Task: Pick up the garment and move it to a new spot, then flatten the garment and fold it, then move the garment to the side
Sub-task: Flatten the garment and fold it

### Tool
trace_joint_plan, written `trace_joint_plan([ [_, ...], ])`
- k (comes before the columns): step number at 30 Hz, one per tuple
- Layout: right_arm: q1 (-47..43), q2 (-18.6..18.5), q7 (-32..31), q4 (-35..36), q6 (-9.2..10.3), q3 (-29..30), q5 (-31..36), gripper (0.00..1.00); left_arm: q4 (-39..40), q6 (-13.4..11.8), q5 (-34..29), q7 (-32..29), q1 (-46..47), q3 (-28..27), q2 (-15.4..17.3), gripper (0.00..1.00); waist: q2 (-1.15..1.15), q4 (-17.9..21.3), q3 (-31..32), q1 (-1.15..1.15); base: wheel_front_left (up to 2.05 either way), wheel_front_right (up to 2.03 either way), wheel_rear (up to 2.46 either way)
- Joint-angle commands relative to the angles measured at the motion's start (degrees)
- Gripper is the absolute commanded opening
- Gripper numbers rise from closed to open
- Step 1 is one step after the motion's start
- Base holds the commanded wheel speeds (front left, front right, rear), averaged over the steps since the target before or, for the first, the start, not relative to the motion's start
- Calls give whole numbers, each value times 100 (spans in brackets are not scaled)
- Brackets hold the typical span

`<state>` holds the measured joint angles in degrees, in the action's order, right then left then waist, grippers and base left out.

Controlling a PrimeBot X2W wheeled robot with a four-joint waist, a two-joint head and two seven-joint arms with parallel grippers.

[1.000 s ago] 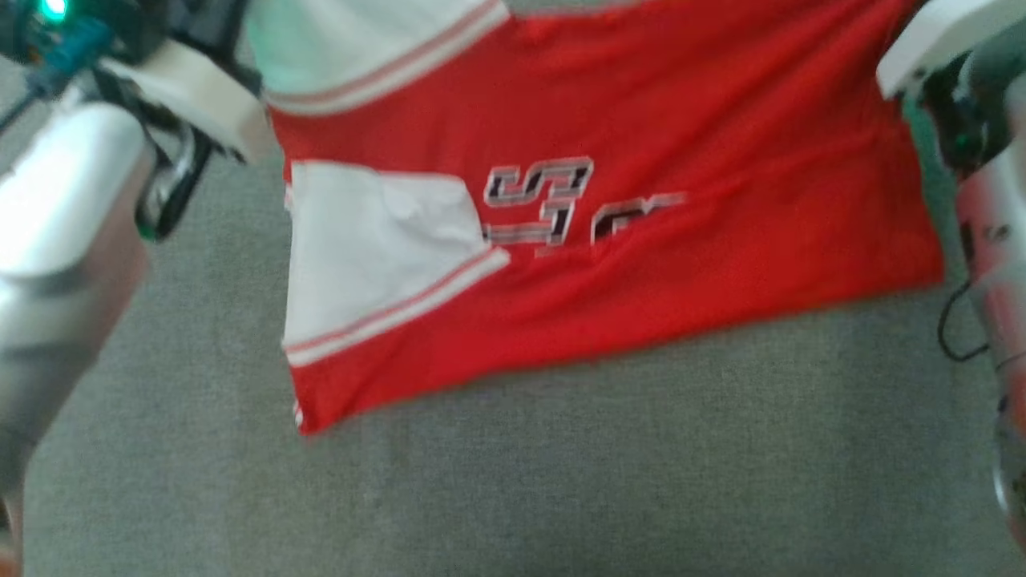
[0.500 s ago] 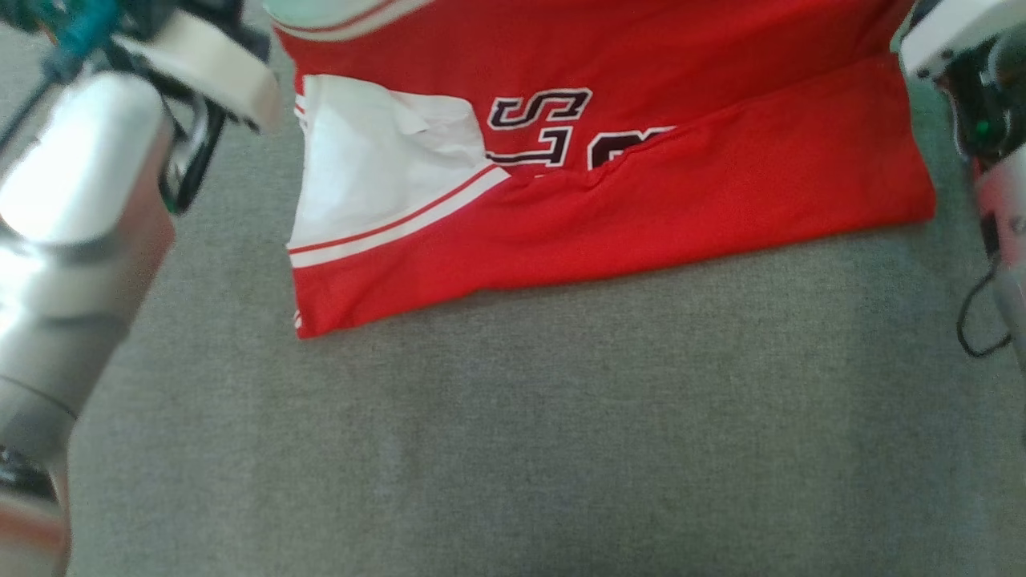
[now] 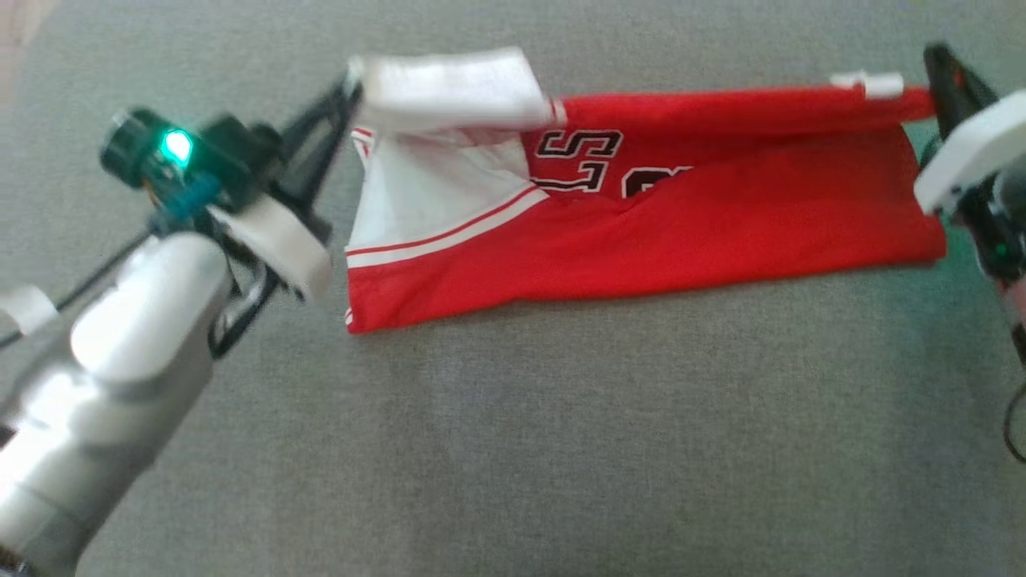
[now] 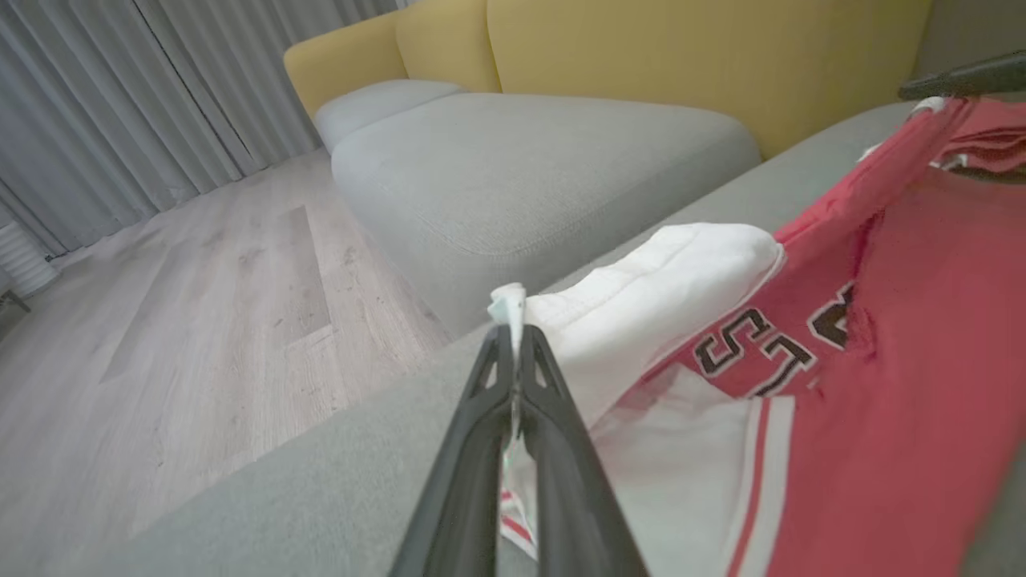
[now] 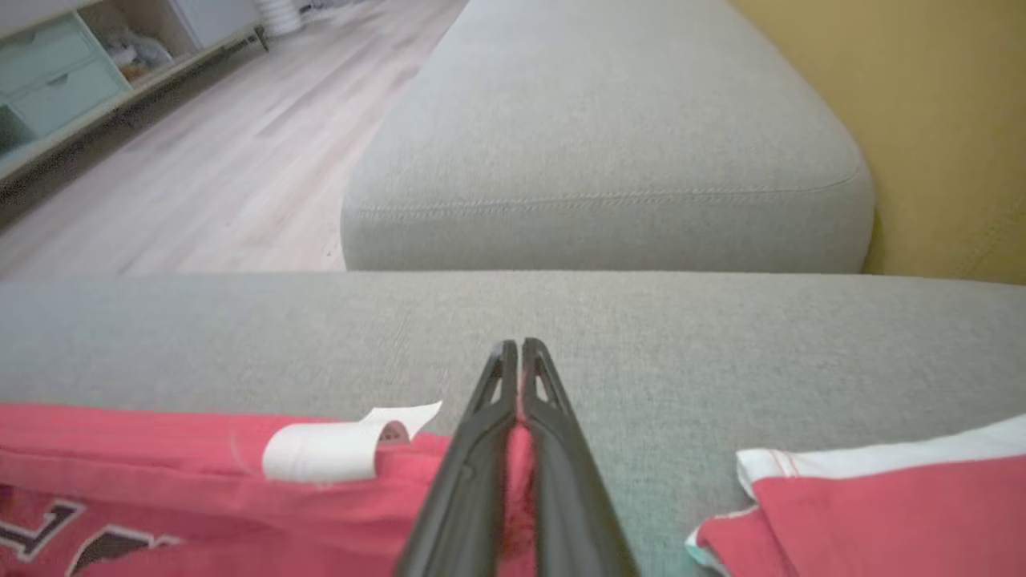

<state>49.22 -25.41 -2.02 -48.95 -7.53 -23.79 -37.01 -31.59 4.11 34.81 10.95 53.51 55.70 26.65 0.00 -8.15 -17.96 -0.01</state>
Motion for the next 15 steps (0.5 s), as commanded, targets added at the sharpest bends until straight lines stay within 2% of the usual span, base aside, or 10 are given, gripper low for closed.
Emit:
trace_joint_plan([
  [1,-133,-165,-61,183,4,-129,-73,0,232,16,31,-114,74,-138,311,0,0,-50,51,1,0,0,0],
  [15,-749,-835,-1134,626,4,-1394,-651,0,1413,74,374,-1496,-797,412,1011,0,0,-18,364,1,0,0,0],
])
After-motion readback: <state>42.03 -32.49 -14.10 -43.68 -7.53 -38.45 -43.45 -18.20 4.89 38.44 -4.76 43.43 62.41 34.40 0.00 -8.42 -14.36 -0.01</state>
